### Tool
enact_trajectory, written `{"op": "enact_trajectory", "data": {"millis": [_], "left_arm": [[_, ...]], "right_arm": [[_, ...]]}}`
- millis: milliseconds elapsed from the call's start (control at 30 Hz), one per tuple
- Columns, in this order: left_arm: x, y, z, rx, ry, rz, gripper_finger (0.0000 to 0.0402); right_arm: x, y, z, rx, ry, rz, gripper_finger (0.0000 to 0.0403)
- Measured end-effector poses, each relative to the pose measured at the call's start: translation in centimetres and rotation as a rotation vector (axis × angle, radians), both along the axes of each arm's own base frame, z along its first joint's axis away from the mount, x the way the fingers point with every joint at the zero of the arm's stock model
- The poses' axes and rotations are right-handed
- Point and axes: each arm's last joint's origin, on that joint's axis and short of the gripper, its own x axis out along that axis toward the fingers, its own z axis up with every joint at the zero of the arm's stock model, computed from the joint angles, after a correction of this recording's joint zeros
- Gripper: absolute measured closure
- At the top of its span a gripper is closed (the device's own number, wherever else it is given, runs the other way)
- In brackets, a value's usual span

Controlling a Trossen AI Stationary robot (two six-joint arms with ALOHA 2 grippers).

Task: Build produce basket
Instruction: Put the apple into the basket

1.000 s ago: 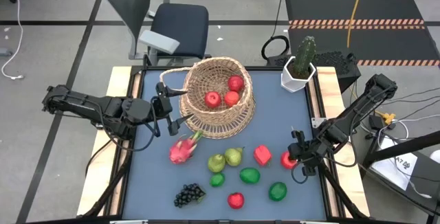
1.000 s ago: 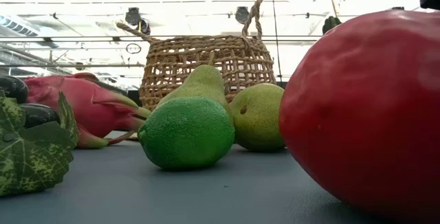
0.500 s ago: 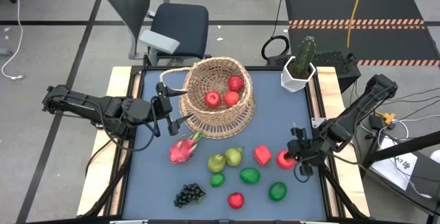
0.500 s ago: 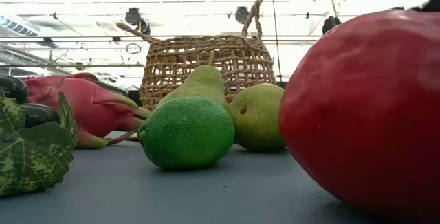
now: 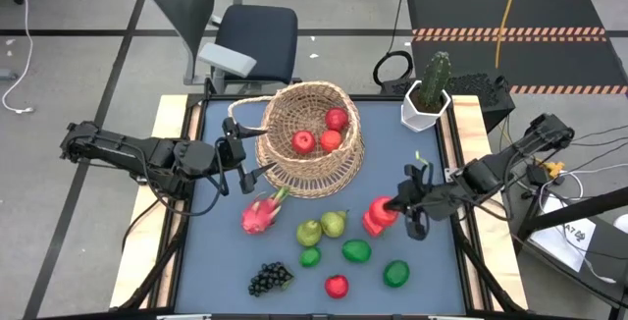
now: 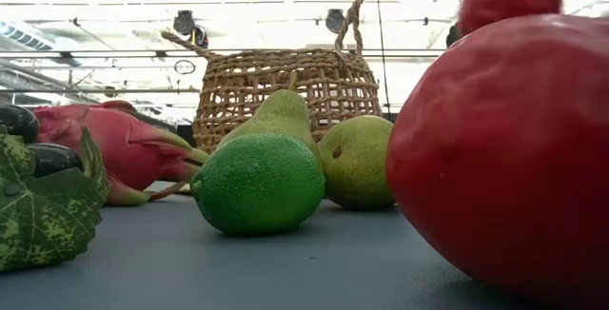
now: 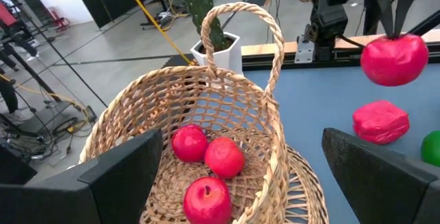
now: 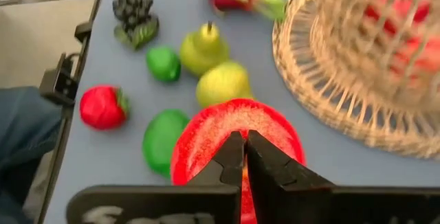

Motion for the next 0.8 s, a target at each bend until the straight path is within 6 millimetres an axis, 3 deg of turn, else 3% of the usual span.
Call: {"op": "enact_trajectory", "data": {"millis": [333,633,800], "left_arm": [[0.0,0.0,0.0,0.001,0.001,0.000,0.0003],[0.0,0.0,0.0,0.002,0.003,0.000,0.0002],[0.0,0.0,0.2,0.004,-0.020,-0.001,0.0003]], "right_arm": [[5.7,-0.6,5.4,-0.158,-0.088,0.014,0.0403],[9.3,-2.6,9.8,-0.292,-0.298,-0.050,0.0403],[10.3,-4.2,11.5,-0.362,-0.442,-0.079,0.0403]]}}
